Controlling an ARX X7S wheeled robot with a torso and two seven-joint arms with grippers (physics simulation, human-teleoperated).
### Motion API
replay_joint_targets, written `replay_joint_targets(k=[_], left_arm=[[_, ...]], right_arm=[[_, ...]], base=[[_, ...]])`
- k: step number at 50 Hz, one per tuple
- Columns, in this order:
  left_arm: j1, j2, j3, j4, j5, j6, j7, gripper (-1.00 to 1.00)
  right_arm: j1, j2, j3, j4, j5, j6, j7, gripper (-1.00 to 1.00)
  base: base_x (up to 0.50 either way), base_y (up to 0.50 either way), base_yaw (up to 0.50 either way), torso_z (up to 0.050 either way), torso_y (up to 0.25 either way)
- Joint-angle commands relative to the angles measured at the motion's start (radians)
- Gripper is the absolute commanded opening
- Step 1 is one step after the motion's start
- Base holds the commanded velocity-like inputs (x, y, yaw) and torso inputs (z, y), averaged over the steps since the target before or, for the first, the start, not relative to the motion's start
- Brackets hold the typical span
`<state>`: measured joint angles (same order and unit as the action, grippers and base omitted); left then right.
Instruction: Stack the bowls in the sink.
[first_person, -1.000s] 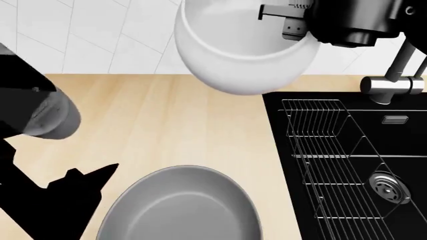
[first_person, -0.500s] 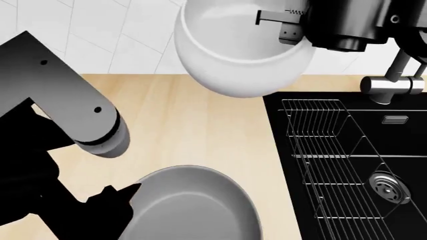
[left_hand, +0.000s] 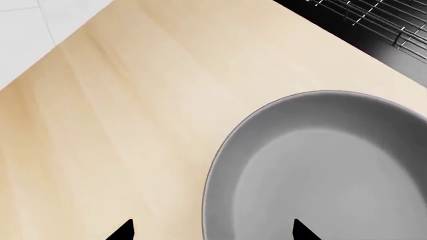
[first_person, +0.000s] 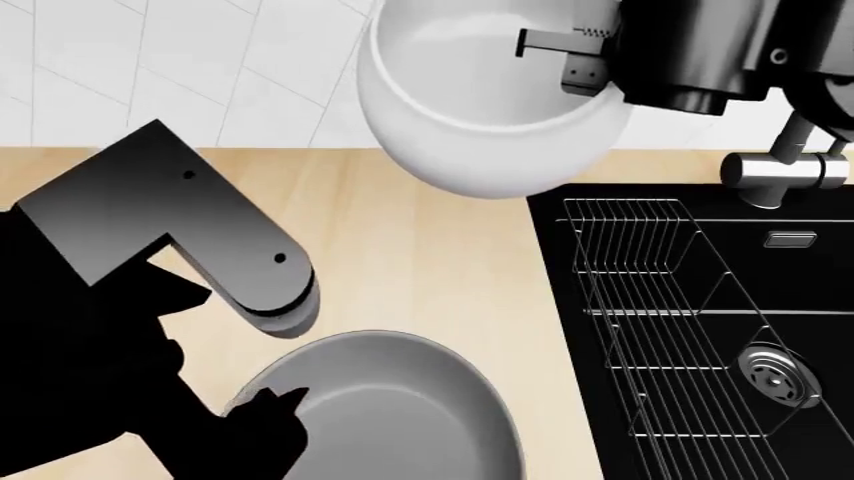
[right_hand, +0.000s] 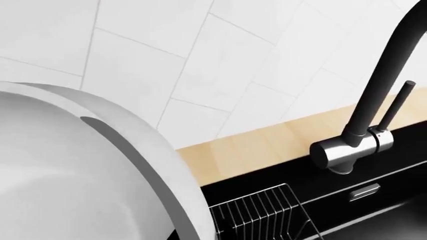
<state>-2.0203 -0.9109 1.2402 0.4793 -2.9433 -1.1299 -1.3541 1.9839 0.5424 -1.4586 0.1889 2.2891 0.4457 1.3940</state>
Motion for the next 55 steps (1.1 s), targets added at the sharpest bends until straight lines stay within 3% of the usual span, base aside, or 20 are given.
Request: replay_joint_targets(k=[1,27,55], left_arm=[[0.056,-0.001,0.007,0.018,0.054,0.012,0.032,1.00],[0.187,0.018,0.037,0.032,0.190,0.020,0.083,1.00],[0.312,-0.031,0.012,0.059,0.312,0.030,0.173,1.00]], right_arm=[[-0.005,0.003,0.004,-0.003,-0.018,-0.006,-0.002,-1.00],[-0.010,0.004,0.003,-0.002,-0.018,-0.010,-0.007,-1.00],[-0.023,0.004,-0.001,-0.007,-0.022,-0.015,-0.010,-1.00]], base=[[0.00,0.00,0.00,0.000,0.000],[0.00,0.00,0.00,0.000,0.000],[0.00,0.00,0.00,0.000,0.000]])
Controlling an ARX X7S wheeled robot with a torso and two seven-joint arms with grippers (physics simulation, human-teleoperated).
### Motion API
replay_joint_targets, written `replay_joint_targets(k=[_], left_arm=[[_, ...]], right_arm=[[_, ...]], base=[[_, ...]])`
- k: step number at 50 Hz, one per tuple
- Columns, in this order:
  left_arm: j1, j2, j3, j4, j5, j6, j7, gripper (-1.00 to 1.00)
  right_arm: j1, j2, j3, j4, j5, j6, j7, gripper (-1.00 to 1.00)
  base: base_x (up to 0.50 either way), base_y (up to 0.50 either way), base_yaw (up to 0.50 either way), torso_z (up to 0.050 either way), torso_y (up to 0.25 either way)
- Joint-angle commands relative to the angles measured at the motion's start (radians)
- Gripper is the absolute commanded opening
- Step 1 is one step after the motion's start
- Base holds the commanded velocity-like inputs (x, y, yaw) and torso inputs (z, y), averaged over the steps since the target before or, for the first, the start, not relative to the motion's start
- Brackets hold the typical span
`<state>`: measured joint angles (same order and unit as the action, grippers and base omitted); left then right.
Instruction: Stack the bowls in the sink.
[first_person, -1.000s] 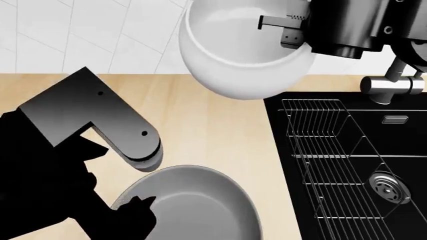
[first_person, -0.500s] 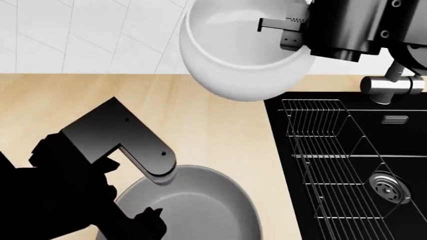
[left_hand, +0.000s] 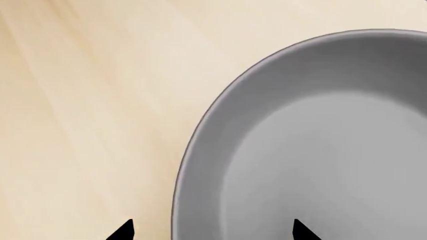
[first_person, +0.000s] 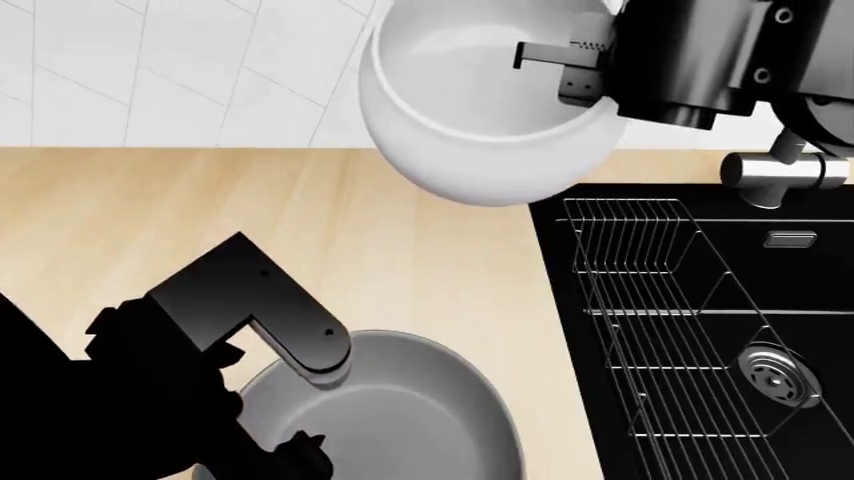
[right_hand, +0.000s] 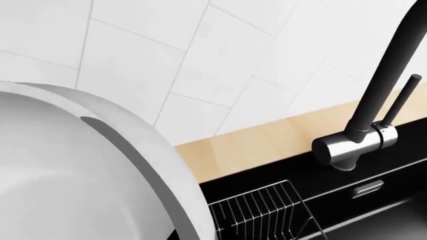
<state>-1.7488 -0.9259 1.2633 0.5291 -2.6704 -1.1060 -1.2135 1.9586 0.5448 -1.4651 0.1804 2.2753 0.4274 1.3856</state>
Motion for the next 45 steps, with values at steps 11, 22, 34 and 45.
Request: replay_joint_targets(k=[11,22,34,45], left_arm=[[0.076,-0.057,-0.020,0.015,0.079,0.003,0.064,1.00],[0.086,-0.078,-0.017,0.013,0.095,-0.001,0.072,1.00],[0.109,-0.086,-0.017,0.014,0.119,0.007,0.091,1.00],[0.129,-0.097,-0.024,0.019,0.141,0.019,0.110,-1.00]], right_arm=[[-0.004,-0.003,0.003,-0.001,-0.012,-0.001,-0.001,-1.00],[-0.004,-0.007,0.000,0.006,-0.014,0.004,-0.007,-1.00],[-0.002,-0.004,0.001,0.008,-0.011,0.007,-0.007,-1.00],[-0.002,-0.007,0.000,0.012,-0.011,0.007,-0.008,-1.00]], base=[[0.00,0.00,0.00,0.000,0.000],[0.00,0.00,0.00,0.000,0.000],[0.00,0.00,0.00,0.000,0.001],[0.00,0.00,0.00,0.000,0.000]])
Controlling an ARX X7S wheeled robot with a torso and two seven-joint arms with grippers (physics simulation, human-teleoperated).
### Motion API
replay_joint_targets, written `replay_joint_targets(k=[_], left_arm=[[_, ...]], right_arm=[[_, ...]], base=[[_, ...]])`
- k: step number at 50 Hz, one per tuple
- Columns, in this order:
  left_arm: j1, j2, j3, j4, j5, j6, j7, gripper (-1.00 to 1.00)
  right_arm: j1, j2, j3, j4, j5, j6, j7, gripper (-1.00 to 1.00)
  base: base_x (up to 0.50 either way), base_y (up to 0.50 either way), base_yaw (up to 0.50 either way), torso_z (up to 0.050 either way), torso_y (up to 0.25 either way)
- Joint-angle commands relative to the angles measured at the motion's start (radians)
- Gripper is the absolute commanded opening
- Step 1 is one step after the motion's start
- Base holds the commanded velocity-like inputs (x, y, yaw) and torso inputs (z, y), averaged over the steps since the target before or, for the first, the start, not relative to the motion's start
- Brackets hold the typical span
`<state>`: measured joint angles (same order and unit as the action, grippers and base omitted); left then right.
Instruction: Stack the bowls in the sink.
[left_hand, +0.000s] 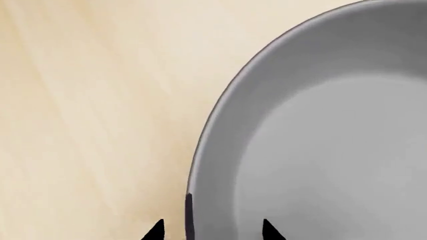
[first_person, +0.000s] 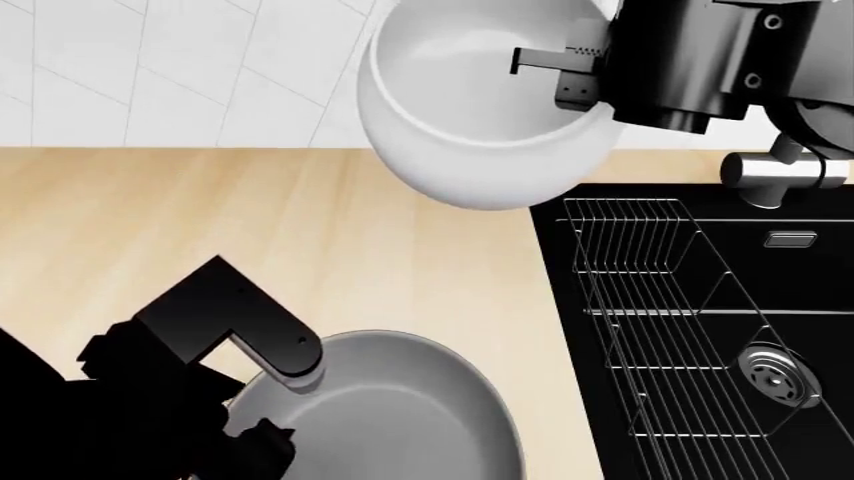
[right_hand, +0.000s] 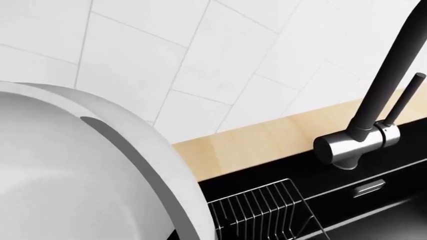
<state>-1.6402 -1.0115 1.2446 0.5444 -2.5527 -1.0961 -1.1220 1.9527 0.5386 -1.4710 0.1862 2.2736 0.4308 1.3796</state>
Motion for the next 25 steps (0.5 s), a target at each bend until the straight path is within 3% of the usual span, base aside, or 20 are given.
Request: replay_joint_targets(k=[1,13,25], left_arm=[[0.023,-0.013,-0.005,0.003,0.028,0.010,0.021,-1.00],[0.044,-0.030,-0.002,0.018,0.040,0.016,0.031,-1.00],[-0.023,-0.092,-0.039,-0.003,0.026,0.025,0.003,-1.00]], right_arm=[[0.003,-0.001,0.006,0.005,-0.009,0.003,-0.002,-1.00],[0.005,0.004,0.009,-0.002,-0.009,0.001,-0.001,-1.00],[0.031,0.060,0.017,-0.053,-0.012,0.011,0.019,-1.00]], base=[[0.00,0.00,0.00,0.000,0.000],[0.00,0.00,0.00,0.000,0.000],[0.00,0.00,0.00,0.000,0.000]])
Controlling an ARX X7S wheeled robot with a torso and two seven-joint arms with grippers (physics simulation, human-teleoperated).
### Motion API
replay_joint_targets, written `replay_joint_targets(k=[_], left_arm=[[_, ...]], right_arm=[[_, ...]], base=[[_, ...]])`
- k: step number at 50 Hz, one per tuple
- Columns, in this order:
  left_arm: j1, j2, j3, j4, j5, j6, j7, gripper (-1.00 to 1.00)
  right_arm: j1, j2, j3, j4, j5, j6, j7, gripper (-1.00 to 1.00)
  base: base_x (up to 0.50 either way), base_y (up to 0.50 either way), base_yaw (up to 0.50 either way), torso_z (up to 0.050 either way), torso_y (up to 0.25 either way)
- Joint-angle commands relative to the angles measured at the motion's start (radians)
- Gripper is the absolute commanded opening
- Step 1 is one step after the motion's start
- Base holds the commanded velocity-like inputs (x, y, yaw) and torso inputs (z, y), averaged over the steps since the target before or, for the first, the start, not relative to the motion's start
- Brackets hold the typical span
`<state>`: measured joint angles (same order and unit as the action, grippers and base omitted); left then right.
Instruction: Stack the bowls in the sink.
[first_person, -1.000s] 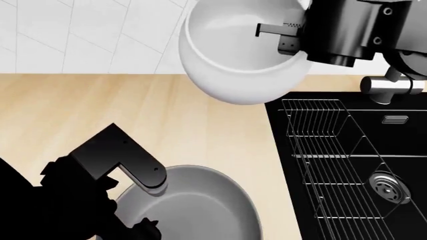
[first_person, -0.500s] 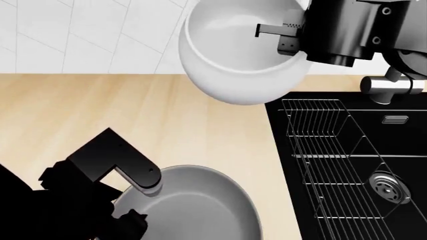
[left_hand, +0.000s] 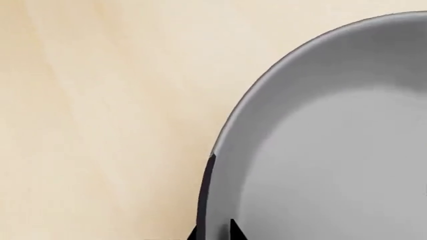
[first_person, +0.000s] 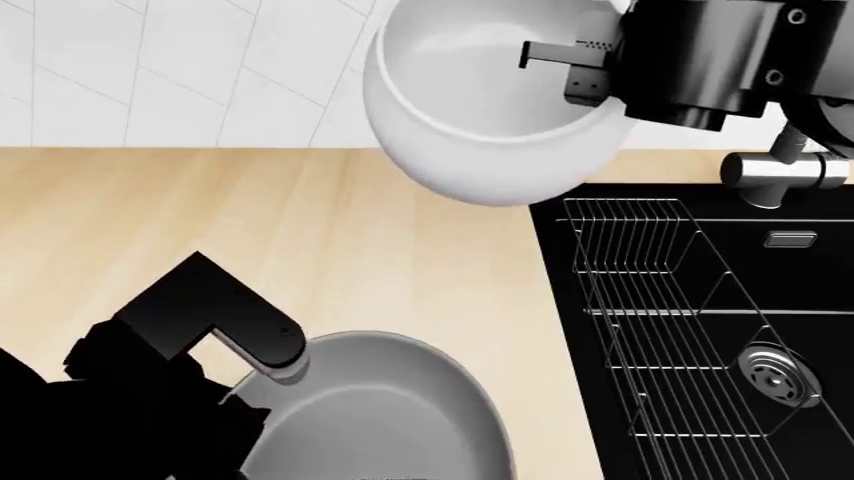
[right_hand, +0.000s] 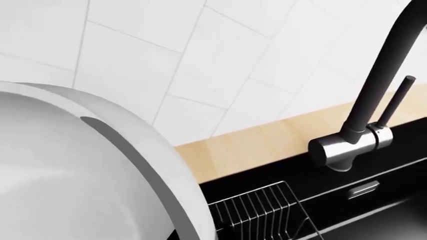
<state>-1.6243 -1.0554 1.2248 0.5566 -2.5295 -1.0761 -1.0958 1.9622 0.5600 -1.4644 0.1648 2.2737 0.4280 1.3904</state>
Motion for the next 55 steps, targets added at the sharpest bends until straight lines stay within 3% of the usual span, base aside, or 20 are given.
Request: replay_joint_targets(k=[1,12,33,55], left_arm=[[-0.046,-0.055,-0.027,-0.021,0.007,0.007,-0.023,-1.00],[-0.123,-0.130,-0.082,-0.031,-0.022,-0.020,-0.023,-1.00],[-0.284,-0.269,-0.118,-0.035,-0.189,-0.077,-0.157,-1.00],[-0.402,-0.297,-0.197,-0.180,-0.142,-0.065,-0.260,-1.00]], right_arm=[[0.023,0.046,0.014,-0.039,-0.012,0.013,0.007,-1.00],[0.024,0.118,0.040,-0.133,-0.006,0.023,-0.025,-1.00],[0.056,0.330,0.095,-0.396,0.056,0.026,0.036,-1.00],[0.099,0.508,0.156,-0.619,-0.036,0.150,-0.119,-1.00]], base=[[0.00,0.00,0.00,0.000,0.000],[0.00,0.00,0.00,0.000,0.000],[0.00,0.00,0.00,0.000,0.000],[0.00,0.00,0.00,0.000,0.000]])
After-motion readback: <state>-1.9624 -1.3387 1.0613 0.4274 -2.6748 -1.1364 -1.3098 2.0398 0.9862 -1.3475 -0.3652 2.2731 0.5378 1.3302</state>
